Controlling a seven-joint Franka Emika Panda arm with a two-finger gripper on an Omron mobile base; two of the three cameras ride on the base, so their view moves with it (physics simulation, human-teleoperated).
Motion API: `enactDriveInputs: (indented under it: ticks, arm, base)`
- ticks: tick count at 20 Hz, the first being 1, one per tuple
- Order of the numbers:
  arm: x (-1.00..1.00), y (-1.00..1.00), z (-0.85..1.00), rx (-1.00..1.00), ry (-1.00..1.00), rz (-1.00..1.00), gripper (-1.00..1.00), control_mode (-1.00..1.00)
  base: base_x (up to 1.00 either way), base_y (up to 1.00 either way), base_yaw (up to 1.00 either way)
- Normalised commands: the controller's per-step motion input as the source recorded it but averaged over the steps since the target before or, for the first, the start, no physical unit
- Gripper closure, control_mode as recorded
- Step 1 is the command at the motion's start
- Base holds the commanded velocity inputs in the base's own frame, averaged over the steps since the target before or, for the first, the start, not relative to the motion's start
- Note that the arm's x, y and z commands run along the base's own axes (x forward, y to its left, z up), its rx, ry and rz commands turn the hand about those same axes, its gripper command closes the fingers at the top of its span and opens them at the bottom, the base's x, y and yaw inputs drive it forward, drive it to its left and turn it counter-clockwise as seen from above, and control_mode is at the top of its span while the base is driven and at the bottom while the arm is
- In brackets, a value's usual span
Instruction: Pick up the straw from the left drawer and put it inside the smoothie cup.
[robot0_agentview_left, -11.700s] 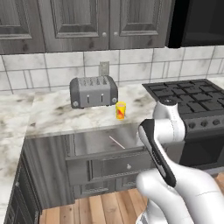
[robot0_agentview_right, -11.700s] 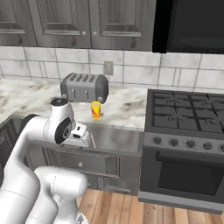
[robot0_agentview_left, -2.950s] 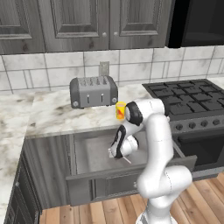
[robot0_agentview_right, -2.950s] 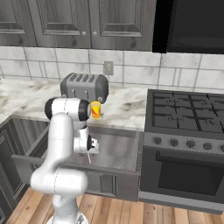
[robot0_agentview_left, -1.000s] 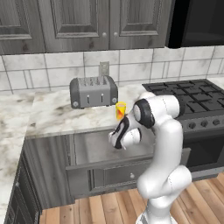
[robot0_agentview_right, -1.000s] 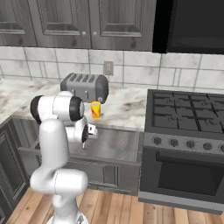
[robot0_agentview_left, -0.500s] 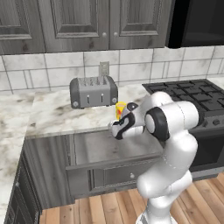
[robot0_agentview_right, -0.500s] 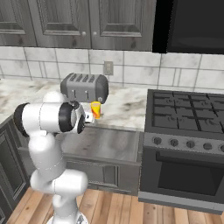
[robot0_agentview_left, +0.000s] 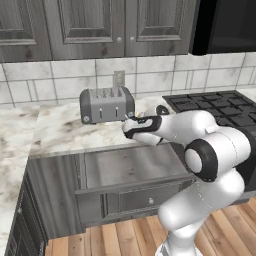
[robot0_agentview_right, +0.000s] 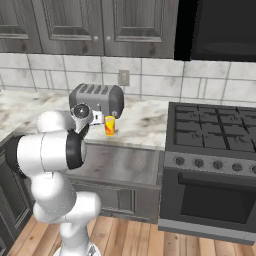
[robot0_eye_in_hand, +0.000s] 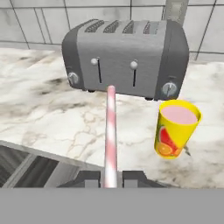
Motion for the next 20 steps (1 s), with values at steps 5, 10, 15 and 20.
enactDriveInputs:
  ticks: [5,10,15,20]
  arm:
    - [0.07,-0.28,0.78,0.17,-0.02,0.25,1.0,-1.0]
    - [0.18,-0.33,0.32,0.23,-0.02,0.28,1.0,-1.0]
    - [0.17,-0.1,0.05,0.17,-0.07,0.27,1.0,-1.0]
    - [0.23,0.0,0.07,0.14,-0.13,0.25,1.0,-1.0]
  base:
    - [0.0,0.0,0.0]
    - [0.0,0.0,0.0]
    - [0.0,0.0,0.0]
    - [0.0,0.0,0.0]
